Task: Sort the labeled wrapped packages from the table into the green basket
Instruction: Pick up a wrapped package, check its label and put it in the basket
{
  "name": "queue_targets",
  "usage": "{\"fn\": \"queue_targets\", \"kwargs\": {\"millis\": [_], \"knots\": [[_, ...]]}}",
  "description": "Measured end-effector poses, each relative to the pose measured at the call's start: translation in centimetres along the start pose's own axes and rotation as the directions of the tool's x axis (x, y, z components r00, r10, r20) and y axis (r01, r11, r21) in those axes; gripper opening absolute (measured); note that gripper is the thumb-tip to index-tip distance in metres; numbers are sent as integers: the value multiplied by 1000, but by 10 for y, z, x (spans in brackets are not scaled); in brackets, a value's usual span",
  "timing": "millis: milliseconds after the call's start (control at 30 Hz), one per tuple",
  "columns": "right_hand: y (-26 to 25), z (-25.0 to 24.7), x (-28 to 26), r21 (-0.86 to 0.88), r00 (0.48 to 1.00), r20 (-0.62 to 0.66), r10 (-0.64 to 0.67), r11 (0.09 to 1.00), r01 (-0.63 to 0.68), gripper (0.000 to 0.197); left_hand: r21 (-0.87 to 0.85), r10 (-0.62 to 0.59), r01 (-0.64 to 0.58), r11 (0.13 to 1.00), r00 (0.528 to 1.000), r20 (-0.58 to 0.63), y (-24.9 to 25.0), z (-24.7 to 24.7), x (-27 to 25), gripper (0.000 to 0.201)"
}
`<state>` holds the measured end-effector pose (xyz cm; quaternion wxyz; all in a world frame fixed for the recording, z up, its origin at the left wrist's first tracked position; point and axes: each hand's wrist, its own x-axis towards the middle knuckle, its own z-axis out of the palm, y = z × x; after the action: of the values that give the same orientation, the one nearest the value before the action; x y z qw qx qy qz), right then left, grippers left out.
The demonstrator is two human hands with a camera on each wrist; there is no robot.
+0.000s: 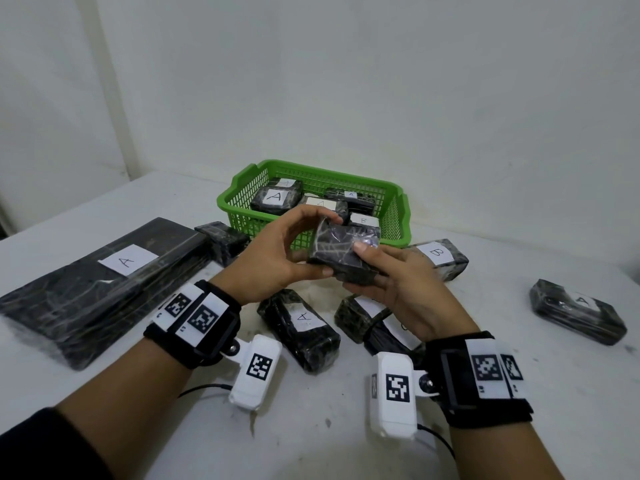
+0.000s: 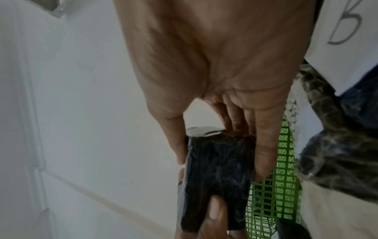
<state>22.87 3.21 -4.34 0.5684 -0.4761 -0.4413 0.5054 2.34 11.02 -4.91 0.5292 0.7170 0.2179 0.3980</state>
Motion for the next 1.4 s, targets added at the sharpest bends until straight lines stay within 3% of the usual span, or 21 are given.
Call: {"fn": "queue_targets", "kwargs": {"millis": [67, 167, 267, 367, 533, 700, 867, 967, 1067, 1233, 1400], "knots": [[2, -2, 0, -36, 999, -32, -28, 999, 27, 18, 3, -63, 63, 998, 998, 23, 1, 1, -1, 77], [5, -4, 2, -84, 996, -72, -51, 995, 44, 31, -3, -141, 140, 990, 990, -33, 1, 5, 0, 54], [9, 0, 4, -144, 994, -89, -57, 989, 44, 41, 33, -118, 122, 992, 987, -106, -3, 7, 2, 46], [9, 0, 4, -176, 989, -115, -91, 982, 70, 38, 45, -105, 109, 993, 991, -80, -2, 9, 0, 49], [14, -1, 8, -214, 991, -79, -109, 973, 90, 74, 73, -82, 94, 993, 985, -150, -2, 6, 0, 47], [14, -6, 8, -249, 980, -71, -188, 954, 165, 87, 50, -85, 91, 995, 990, -112, 1, 3, 0, 51], [11, -5, 7, -176, 995, -41, -90, 981, 81, 83, 85, 24, -17, 996, 996, -86, 0, 3, -1, 60], [5, -4, 4, -54, 998, -57, 0, 999, -4, 54, 50, 29, -28, 998, 999, -16, 0, 4, -1, 65], [5, -4, 1, -58, 995, -95, -33, 998, 28, 31, 10, -40, 39, 999, 999, 26, 1, 6, -2, 68], [7, -1, 1, -138, 991, -101, -90, 987, 76, 48, 125, -81, 93, 988, 992, -97, 0, 10, 2, 31], [5, 1, -2, -172, 988, -89, -124, 979, 108, 46, 123, -82, 87, 989, 996, -45, 0, 12, 0, 27]]}}
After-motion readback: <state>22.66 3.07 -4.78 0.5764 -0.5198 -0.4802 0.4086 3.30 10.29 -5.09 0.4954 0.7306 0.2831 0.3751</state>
